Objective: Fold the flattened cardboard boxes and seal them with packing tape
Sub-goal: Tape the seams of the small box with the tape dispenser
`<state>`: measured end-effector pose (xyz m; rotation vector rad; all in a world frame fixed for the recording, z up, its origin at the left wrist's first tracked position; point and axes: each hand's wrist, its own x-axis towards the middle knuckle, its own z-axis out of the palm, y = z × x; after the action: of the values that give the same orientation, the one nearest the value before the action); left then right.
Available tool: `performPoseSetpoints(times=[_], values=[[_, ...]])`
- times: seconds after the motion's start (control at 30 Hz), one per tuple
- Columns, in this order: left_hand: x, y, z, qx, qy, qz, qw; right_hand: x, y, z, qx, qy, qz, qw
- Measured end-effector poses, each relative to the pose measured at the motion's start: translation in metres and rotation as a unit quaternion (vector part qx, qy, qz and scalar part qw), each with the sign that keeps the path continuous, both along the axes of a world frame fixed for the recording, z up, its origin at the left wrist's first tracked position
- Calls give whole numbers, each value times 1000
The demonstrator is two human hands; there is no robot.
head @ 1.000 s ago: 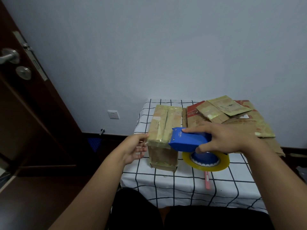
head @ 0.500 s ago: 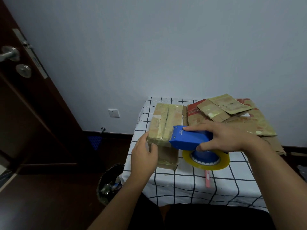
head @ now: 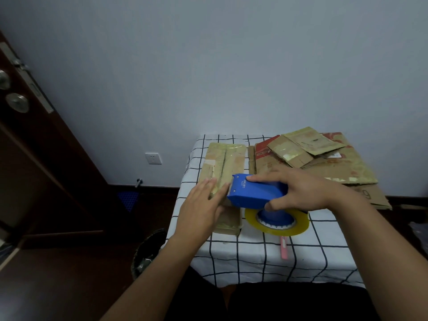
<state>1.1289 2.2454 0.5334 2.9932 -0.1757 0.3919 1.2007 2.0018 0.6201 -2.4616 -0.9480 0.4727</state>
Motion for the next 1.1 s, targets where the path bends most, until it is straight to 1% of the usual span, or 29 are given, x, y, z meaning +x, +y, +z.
performPoseSetpoints(times=[0.13,0.27,0.37,0.47,0.67,0.77,0.97,1.03,1.1], values=[[1,0,0,-2,6,-4,1000,-3,-8,-1,25,1,8,1000],[0,-2,0,-8,-8,-8,1000,-4,-8,-3,27,5,4,1000],[0,-2,1,2,6,-6,1000,-4,-9,-6,28,9,4,1000],[2,-2,-1,3,-16,-2,1000,-5,-11,-6,40,18,4,999],[1,-3,1,8,-28,-13,999,-6,-17,-1,39,28,13,999],[1,-3,2,11,-18,-15,1000,-5,-17,-1,40,35,10,999],[1,13,0,-18,-5,9,1000,4,-46,-5,21,27,-35,999],[1,11,-1,-13,-18,-4,1000,8,-57,-4,5,19,-43,999],[1,4,0,12,-22,-13,1000,8,-60,-4,-11,16,-37,999]])
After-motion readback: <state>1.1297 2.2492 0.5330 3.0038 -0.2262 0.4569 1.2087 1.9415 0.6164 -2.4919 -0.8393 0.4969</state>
